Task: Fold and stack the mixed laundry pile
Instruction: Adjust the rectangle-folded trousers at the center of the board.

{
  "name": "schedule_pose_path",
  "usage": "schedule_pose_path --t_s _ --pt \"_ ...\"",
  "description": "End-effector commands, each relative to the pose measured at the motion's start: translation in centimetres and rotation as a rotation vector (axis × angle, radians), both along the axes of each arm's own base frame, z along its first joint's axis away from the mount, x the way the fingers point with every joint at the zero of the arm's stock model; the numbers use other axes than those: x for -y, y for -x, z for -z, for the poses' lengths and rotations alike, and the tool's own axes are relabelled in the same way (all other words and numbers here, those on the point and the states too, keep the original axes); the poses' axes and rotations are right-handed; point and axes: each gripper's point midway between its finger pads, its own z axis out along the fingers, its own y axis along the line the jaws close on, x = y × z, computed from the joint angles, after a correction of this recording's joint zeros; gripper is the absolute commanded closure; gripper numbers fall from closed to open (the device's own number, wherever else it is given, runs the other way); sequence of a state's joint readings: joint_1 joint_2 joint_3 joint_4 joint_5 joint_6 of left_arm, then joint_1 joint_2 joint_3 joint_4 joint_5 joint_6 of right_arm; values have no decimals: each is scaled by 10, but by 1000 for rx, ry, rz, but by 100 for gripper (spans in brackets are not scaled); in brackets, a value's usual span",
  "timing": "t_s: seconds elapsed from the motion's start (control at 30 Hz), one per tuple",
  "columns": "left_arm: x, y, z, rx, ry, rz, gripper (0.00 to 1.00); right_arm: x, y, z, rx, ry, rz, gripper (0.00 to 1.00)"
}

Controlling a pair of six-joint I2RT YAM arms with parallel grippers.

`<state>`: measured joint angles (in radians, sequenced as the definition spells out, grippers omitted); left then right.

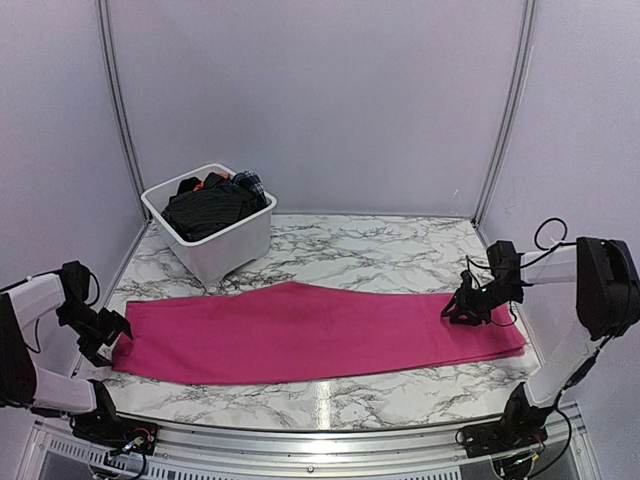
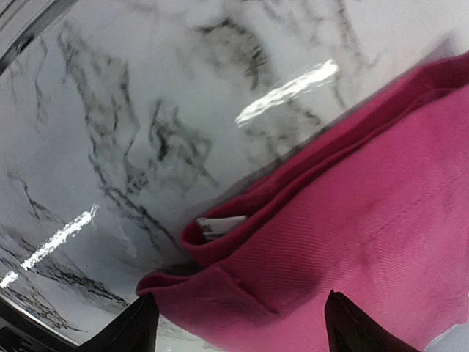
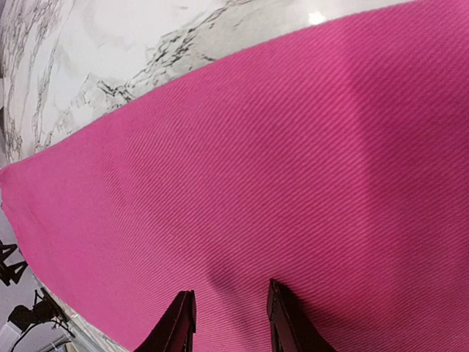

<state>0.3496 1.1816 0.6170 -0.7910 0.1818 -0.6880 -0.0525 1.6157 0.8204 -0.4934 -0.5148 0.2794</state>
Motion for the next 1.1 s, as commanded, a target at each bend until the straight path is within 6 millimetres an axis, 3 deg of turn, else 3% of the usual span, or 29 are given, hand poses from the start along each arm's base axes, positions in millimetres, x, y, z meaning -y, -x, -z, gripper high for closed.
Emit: schedule_pose_path --t_s 0.0,0.13,0.23,0.3,0.37,0.4,0.47,0.57,0.67,0.77,0.87,0.97,1.0,1.07 --pt "7 24 8 -75 27 -90 21 32 12 21 -68 114 58 65" --pt "9 34 17 -115 27 -93 21 34 12 20 -66 114 59 65" --pt "12 30 25 -99 45 -83 25 34 12 21 -67 114 58 65" --pt "12 22 28 -73 55 -75 40 34 12 22 -70 114 58 65" --pt "12 7 23 -19 68 -65 67 35 11 22 -69 117 56 65" --pt "12 -2 17 23 76 -60 76 36 11 22 -69 118 56 65" --pt "9 -20 -2 109 63 -46 87 36 11 22 -71 119 55 65" --pt "4 -41 -33 219 40 -24 93 37 9 22 -68 120 58 65" --pt "9 -57 -53 260 72 1 94 38 9 22 -70 122 62 65" --pt "9 -76 -73 311 57 46 84 39 10 23 -73 126 62 66" --pt "4 -89 -88 348 22 74 95 40 10 24 -75 129 64 66" --pt "1 -98 -96 365 12 92 96 39 10 23 -72 127 66 66" --pt "2 -99 -96 365 20 94 91 40 10 23 -72 127 67 66" --pt "4 -95 -88 340 33 91 68 40 9 22 -69 127 69 66"
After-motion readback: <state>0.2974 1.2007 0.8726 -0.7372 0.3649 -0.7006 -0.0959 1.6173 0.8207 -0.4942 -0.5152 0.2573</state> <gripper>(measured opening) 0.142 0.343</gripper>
